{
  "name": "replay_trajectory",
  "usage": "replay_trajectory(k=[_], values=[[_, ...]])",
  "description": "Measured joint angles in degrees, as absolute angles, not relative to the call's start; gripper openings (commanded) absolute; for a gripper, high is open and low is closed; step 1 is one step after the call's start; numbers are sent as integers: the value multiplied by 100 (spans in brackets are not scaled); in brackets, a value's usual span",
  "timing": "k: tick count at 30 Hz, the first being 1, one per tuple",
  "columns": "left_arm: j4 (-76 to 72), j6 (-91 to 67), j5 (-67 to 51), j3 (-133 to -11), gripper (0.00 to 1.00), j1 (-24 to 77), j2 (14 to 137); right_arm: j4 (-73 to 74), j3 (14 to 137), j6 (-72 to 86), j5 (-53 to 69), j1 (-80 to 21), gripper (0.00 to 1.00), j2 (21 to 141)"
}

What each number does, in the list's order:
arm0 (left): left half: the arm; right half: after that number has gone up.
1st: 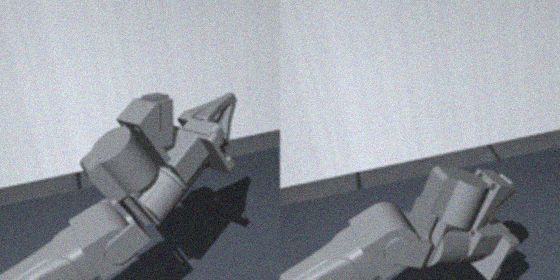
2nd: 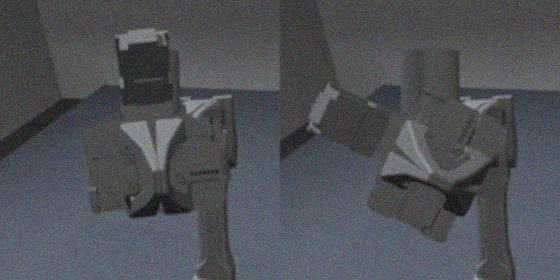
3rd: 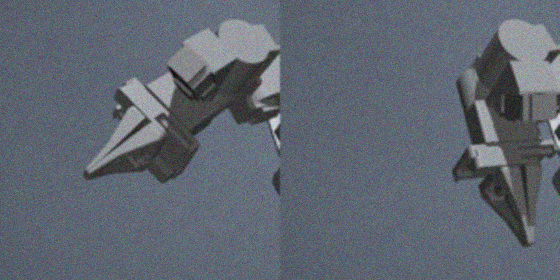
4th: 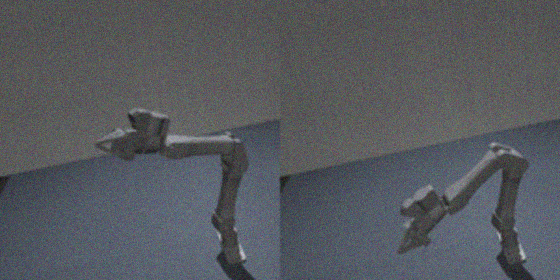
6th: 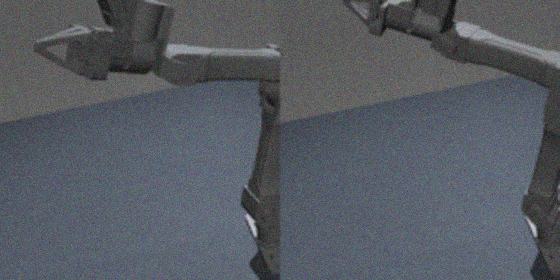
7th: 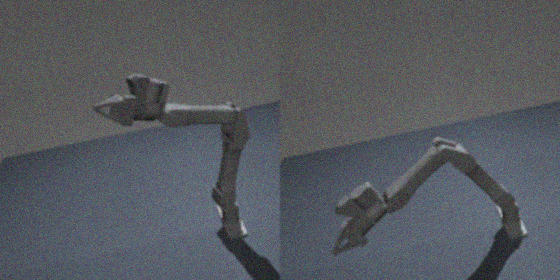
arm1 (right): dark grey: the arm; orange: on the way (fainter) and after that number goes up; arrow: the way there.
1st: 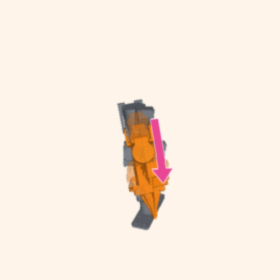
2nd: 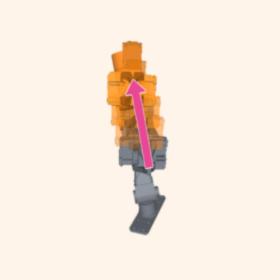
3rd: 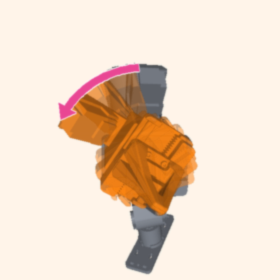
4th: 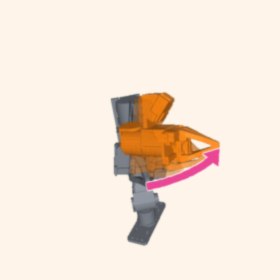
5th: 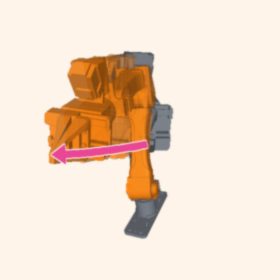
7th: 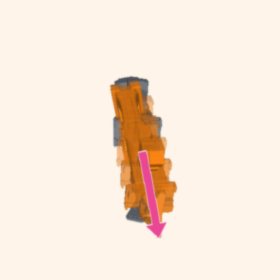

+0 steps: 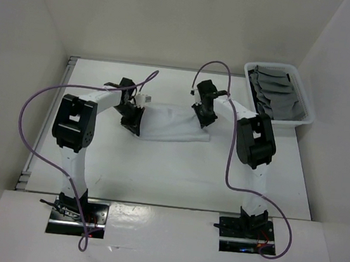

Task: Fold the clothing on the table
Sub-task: Fold the skirt

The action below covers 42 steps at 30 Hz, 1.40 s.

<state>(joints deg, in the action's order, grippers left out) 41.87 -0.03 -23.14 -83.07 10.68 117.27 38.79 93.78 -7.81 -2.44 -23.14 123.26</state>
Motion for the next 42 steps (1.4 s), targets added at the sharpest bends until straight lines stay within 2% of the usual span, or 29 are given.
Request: replay_trajectory(k=[1,4,19,42], values=[[4193,-3,-2370,-8289,0,1052,11714,3865,9439,-770,-242,-2281,13,12368],[4180,-5,-2536,-8283,0,1037,11688,3857,9491,-738,-244,-2224,5,12396],[4088,-19,-2735,-8267,0,880,11563,4464,9870,-757,54,-2281,5,12084],[3909,-47,-2722,-8023,3,878,11559,5131,10600,-888,803,-2987,5,11957]])
